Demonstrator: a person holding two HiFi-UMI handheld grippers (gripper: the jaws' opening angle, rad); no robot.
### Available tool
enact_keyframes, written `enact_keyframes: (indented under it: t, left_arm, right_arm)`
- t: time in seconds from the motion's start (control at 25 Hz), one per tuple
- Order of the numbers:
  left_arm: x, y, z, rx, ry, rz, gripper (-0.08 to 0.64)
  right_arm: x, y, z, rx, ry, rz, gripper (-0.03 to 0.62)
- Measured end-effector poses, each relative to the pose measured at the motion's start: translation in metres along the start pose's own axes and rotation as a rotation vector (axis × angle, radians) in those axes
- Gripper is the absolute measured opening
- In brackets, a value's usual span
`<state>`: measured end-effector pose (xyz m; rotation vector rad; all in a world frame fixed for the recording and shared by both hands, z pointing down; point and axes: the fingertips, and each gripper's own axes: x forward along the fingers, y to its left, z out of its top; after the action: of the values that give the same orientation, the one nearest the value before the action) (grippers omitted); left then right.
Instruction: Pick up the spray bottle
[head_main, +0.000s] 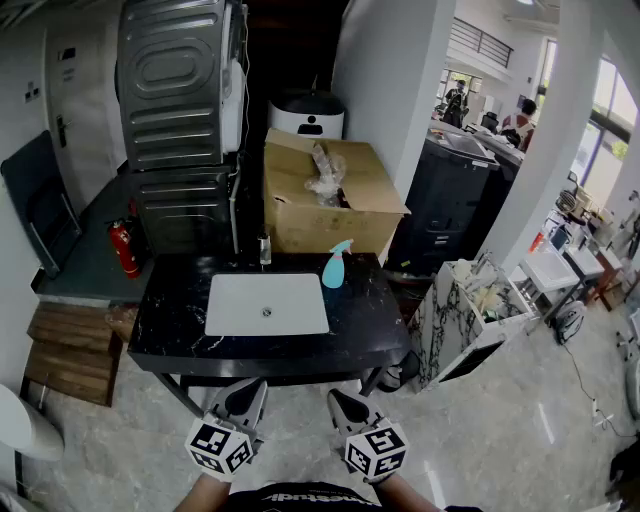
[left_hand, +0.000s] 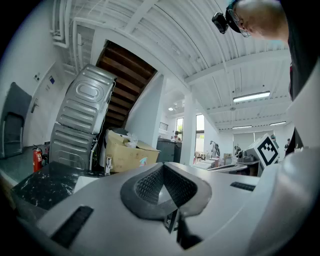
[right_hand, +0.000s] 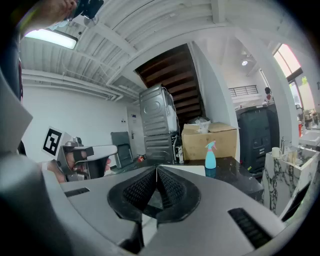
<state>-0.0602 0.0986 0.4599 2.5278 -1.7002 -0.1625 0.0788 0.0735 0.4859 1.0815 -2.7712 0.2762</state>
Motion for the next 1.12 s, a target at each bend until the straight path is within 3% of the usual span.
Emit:
enact_keyframes:
  t: [1.12]
  left_arm:
    - [-0.0069, 0.0035, -0.0062, -0.021, 0.009, -0.022, 0.015]
  right_arm:
    - [0.0018, 0.0037, -0.0058, 0.028, -0.001, -0.027, 0.038]
